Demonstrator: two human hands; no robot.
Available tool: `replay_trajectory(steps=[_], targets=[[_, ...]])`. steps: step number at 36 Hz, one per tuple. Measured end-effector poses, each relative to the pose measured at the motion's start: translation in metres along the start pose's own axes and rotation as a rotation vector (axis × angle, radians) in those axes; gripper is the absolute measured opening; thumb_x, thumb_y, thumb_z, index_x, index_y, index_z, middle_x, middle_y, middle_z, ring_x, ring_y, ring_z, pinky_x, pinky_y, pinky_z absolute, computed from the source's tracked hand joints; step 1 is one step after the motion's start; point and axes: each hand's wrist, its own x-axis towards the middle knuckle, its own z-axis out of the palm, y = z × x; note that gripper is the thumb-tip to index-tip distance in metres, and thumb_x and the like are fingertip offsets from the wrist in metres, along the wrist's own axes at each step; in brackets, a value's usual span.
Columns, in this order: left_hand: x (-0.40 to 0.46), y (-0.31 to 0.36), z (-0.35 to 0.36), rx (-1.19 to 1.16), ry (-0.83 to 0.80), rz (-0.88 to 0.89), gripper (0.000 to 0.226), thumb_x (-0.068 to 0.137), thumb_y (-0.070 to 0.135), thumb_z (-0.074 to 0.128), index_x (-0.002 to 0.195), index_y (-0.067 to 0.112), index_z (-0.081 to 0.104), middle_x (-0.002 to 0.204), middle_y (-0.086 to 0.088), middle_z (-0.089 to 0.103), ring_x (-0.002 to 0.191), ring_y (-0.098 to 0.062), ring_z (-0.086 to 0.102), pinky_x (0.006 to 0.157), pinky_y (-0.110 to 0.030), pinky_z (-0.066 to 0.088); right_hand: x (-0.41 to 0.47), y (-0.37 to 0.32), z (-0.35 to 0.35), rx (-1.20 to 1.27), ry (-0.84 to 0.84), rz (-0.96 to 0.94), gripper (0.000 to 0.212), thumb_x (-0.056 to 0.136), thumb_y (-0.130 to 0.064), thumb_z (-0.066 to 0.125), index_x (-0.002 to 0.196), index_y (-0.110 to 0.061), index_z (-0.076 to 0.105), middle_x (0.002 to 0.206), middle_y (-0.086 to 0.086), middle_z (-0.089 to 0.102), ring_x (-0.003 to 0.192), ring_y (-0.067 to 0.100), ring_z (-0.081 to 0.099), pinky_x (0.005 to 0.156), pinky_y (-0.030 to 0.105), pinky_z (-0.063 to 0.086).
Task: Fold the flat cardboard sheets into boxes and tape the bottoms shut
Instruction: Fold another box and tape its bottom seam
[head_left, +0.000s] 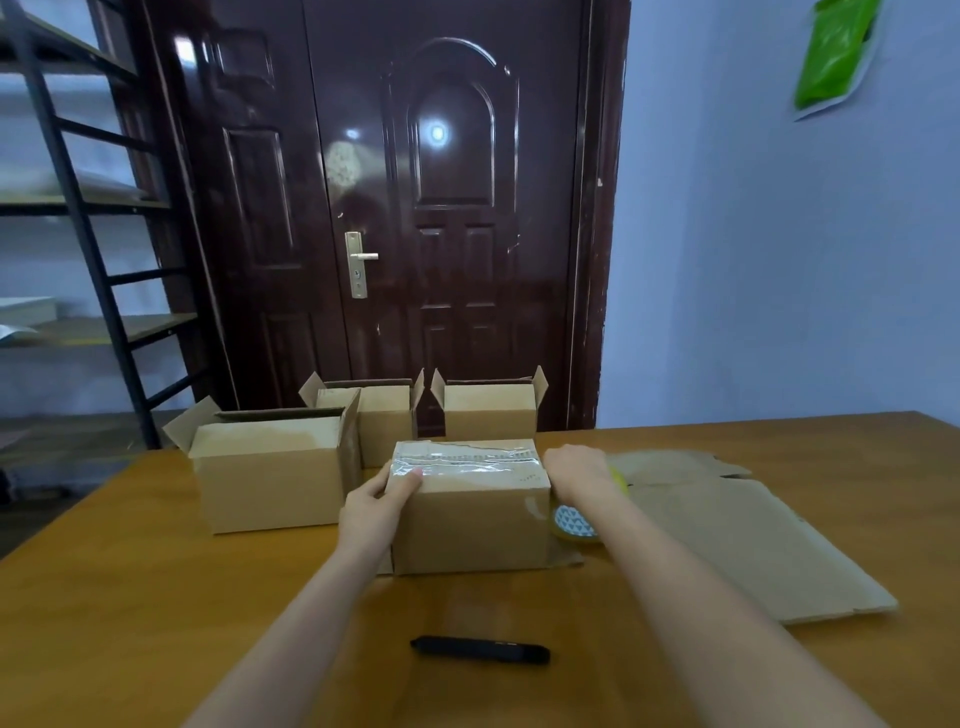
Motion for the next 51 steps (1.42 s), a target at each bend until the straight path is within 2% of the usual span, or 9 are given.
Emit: replay_trajectory(steps=[15,18,22,25,28,34,45,48,51], targets=[[0.013,0.022,-0.009,0.602,-0.105,0.012,0.070,0.091,0.050,0.051,0.141,0.004,0.035,0.132,-0.014,0.053,0.106,-0.022,0.054,0.084,-0.033,0.051,0.000,0.002,0.000,-0.006,-0.007,-0.002,0.022,0.093,-0.008,0.043,0.109,-0.009,0.059,0.113,0.008,0.063,0.104,0.027,0.059,0.079,0.033,0.044],[0.012,0.031,-0.001,0.686,-0.043,0.333,0.076,0.092,0.022,0.056,0.152,0.015,0.010,0.156,-0.006,0.024,0.142,-0.022,0.025,0.111,-0.037,0.033,0.000,0.002,0.001,0.010,-0.007,0.010,0.022,0.094,-0.009,0.043,0.110,-0.009,0.058,0.114,0.008,0.063,0.106,0.027,0.058,0.085,0.035,0.043],[0.012,0.045,0.019,0.847,-0.366,0.559,0.081,0.086,-0.018,0.035,0.151,0.027,0.019,0.159,0.008,0.011,0.147,-0.012,0.007,0.116,-0.026,0.005,-0.001,0.003,0.001,0.013,-0.014,0.027,0.024,0.093,-0.006,0.044,0.113,-0.009,0.058,0.119,0.009,0.061,0.113,0.029,0.053,0.100,0.042,0.036],[0.015,0.047,0.027,0.797,-0.471,0.431,0.051,0.099,0.004,0.030,0.141,0.030,0.044,0.153,0.008,0.032,0.140,-0.016,0.029,0.110,-0.025,0.026,0.000,0.005,0.003,0.042,0.000,0.033,0.019,0.093,-0.007,0.044,0.105,-0.010,0.059,0.117,0.009,0.061,0.115,0.029,0.049,0.105,0.045,0.031],[0.011,0.047,0.033,0.924,-0.456,0.476,0.041,0.102,0.034,0.028,0.141,0.038,0.041,0.153,0.010,0.032,0.139,-0.012,0.029,0.110,-0.031,0.027,0.002,0.006,0.006,0.105,0.044,0.044,0.014,0.093,-0.008,0.045,0.095,-0.013,0.058,0.112,0.008,0.063,0.113,0.028,0.050,0.104,0.045,0.031],[0.009,0.044,0.035,1.109,-0.498,0.554,0.045,0.101,0.046,0.021,0.146,0.045,0.025,0.157,0.008,0.021,0.145,-0.013,0.016,0.116,-0.040,0.018,0.010,0.014,0.017,0.438,0.214,0.063,0.031,0.100,-0.026,0.035,0.113,-0.015,0.061,0.116,0.006,0.058,0.110,0.026,0.050,0.096,0.042,0.037],[0.011,0.051,0.036,1.004,-0.521,0.519,0.044,0.101,0.042,0.031,0.144,0.037,0.036,0.155,0.007,0.027,0.140,-0.016,0.028,0.113,-0.037,0.025,-0.044,0.000,0.010,0.513,0.901,-0.221,0.020,0.080,-0.017,0.043,0.069,-0.011,0.059,0.066,-0.001,0.056,0.065,0.020,0.050,0.064,0.034,0.037],[0.011,0.049,0.036,0.983,-0.548,0.500,0.044,0.101,0.042,0.032,0.143,0.035,0.038,0.155,0.005,0.029,0.139,-0.018,0.030,0.112,-0.038,0.025,-0.076,-0.012,0.017,0.435,0.688,-0.481,0.016,0.077,-0.017,0.047,0.067,-0.011,0.058,0.062,0.002,0.057,0.059,0.022,0.053,0.060,0.031,0.041],[0.013,0.049,0.036,0.961,-0.565,0.474,0.044,0.100,0.043,0.033,0.143,0.035,0.039,0.154,0.005,0.029,0.138,-0.020,0.031,0.112,-0.039,0.025,-0.098,-0.028,0.027,0.301,0.170,-0.584,0.020,0.087,-0.027,0.057,0.100,-0.013,0.063,0.099,0.004,0.062,0.089,0.022,0.059,0.073,0.033,0.049]])
